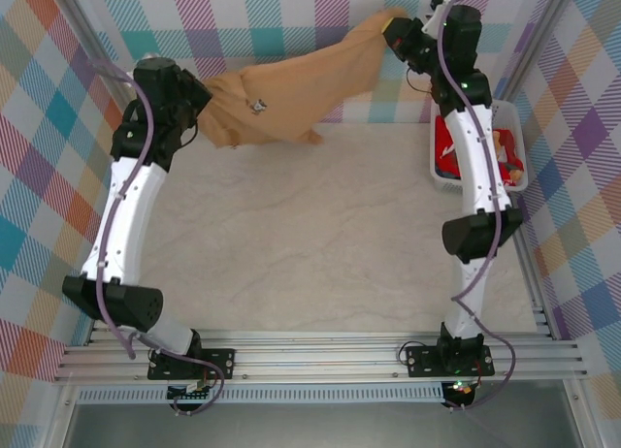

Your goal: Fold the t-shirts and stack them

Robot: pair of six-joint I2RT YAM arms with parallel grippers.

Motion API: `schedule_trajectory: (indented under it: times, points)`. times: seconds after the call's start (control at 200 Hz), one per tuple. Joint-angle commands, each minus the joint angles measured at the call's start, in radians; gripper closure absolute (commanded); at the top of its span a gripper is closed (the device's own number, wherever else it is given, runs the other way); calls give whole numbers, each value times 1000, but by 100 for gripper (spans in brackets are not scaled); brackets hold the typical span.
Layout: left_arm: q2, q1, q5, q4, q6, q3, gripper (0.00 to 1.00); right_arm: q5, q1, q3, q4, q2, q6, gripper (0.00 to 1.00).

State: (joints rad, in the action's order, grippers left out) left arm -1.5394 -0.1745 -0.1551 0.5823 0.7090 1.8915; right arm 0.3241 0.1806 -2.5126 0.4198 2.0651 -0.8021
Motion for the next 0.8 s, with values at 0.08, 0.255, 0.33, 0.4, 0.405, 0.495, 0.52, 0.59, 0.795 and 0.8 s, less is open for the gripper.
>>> schedule_trajectory:
  times: [0.08, 0.255, 0.33, 0.4, 0.405, 0.495, 0.52, 0.59, 0.795, 0.8]
  points:
    - [178, -36, 59, 8, 19, -443, 100, -123, 20, 725, -93, -374, -22, 100]
    - [271, -89, 167, 20, 104, -849, 96, -181, 29, 1337, -32, -584, -76, 80]
    - [319, -111, 193, 34, 141, -952, 77, -220, 26, 1465, 61, -631, -108, 62]
    - [371, -116, 168, 94, 168, -983, 53, -245, 25, 1521, 112, -669, -112, 57]
    - [373, -116, 166, 98, 169, -985, 51, -248, 26, 1523, 116, -672, -112, 57]
    - [430, -116, 141, 136, 161, -982, 39, -294, 26, 1518, 153, -700, -95, 54]
    - [433, -115, 134, 147, 157, -974, 38, -308, 26, 1505, 162, -697, -87, 53]
    - [399, -107, 122, 179, 139, -936, 39, -315, 26, 1455, 176, -664, -51, 53]
    - [125, -82, 170, 302, 147, -821, 53, -298, 28, 1335, 197, -489, 10, 54]
    - [120, -81, 167, 309, 148, -818, 53, -299, 28, 1332, 198, -486, 10, 54]
